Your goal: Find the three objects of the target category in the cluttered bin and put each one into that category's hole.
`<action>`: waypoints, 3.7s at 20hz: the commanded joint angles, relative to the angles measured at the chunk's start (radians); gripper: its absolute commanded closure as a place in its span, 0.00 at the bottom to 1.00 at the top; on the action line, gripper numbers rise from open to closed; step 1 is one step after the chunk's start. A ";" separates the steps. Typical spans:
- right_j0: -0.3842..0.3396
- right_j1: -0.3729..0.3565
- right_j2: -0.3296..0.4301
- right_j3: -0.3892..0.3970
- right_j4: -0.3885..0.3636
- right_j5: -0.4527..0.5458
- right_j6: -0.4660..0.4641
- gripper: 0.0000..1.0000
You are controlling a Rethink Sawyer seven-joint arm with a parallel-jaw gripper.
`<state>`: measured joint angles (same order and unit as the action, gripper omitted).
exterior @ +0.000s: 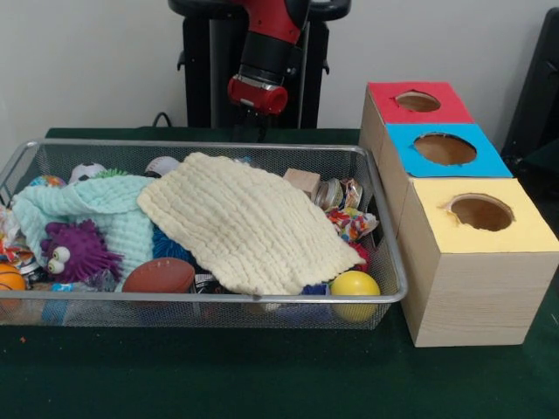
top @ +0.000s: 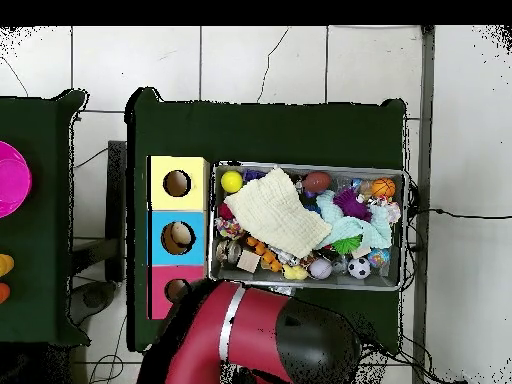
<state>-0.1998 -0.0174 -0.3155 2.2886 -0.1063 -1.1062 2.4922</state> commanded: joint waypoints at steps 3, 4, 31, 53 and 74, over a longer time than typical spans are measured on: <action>-0.082 0.194 0.127 -0.378 0.109 0.525 -0.039 0.00; -0.082 0.199 0.127 -0.382 0.107 0.518 -0.033 0.00; -0.139 0.285 0.156 -0.533 -0.012 0.628 -0.035 0.00; 0.063 0.178 0.128 -0.285 0.449 0.611 0.051 0.00; 0.359 0.083 -0.036 -0.195 0.314 0.681 0.068 0.00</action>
<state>0.0459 -0.2020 -0.3782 2.2029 0.1053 -0.4158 2.4926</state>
